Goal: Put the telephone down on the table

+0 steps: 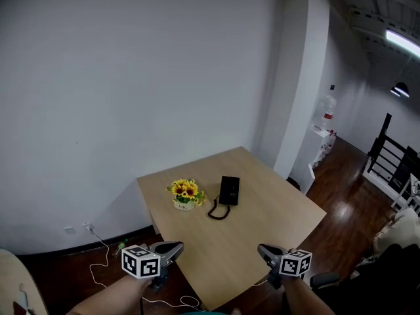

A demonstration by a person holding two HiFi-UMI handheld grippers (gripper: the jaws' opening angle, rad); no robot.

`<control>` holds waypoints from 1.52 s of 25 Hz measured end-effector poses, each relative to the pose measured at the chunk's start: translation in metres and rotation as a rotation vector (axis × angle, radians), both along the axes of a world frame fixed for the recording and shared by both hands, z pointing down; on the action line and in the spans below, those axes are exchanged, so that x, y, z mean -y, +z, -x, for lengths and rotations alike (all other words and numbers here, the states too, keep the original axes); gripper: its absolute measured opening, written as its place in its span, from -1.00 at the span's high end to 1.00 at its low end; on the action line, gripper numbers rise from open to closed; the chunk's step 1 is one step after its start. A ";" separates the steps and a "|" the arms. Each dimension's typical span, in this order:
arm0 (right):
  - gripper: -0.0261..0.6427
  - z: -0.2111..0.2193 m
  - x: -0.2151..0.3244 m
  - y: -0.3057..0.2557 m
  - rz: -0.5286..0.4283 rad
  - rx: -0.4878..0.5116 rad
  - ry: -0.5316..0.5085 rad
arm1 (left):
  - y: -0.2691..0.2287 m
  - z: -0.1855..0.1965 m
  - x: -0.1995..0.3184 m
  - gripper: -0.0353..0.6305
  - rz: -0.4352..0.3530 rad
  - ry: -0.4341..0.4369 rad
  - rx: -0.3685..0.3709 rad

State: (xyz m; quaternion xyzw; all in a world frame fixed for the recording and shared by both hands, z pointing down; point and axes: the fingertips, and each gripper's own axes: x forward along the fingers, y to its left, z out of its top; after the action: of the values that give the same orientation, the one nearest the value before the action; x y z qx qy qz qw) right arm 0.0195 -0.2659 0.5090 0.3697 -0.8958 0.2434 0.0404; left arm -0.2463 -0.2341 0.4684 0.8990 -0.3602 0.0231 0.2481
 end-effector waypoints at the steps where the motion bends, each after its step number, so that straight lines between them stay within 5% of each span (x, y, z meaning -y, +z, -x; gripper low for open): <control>1: 0.92 0.003 -0.012 -0.006 -0.008 0.000 -0.003 | -0.006 0.004 -0.013 0.88 -0.016 0.001 -0.006; 11: 0.92 -0.021 -0.122 -0.042 -0.095 0.032 -0.064 | -0.032 -0.030 -0.145 0.88 -0.084 -0.026 -0.019; 18: 0.92 -0.071 -0.226 -0.037 -0.120 0.023 -0.189 | -0.041 -0.123 -0.240 0.88 -0.091 -0.076 -0.078; 24: 0.92 -0.103 -0.298 -0.040 -0.125 0.014 -0.274 | -0.047 -0.186 -0.320 0.88 -0.083 -0.069 -0.034; 30: 0.92 -0.107 -0.349 -0.054 -0.145 0.021 -0.304 | -0.061 -0.172 -0.379 0.88 -0.107 -0.113 -0.027; 38: 0.92 -0.067 -0.405 -0.079 -0.171 0.027 -0.245 | -0.062 -0.104 -0.455 0.88 -0.111 -0.117 -0.063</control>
State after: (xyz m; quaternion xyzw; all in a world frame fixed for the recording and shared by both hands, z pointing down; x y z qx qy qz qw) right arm 0.0864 0.1395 0.4301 0.2561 -0.9522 0.1643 0.0260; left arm -0.1420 0.2213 0.4059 0.8890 -0.4048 -0.0395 0.2101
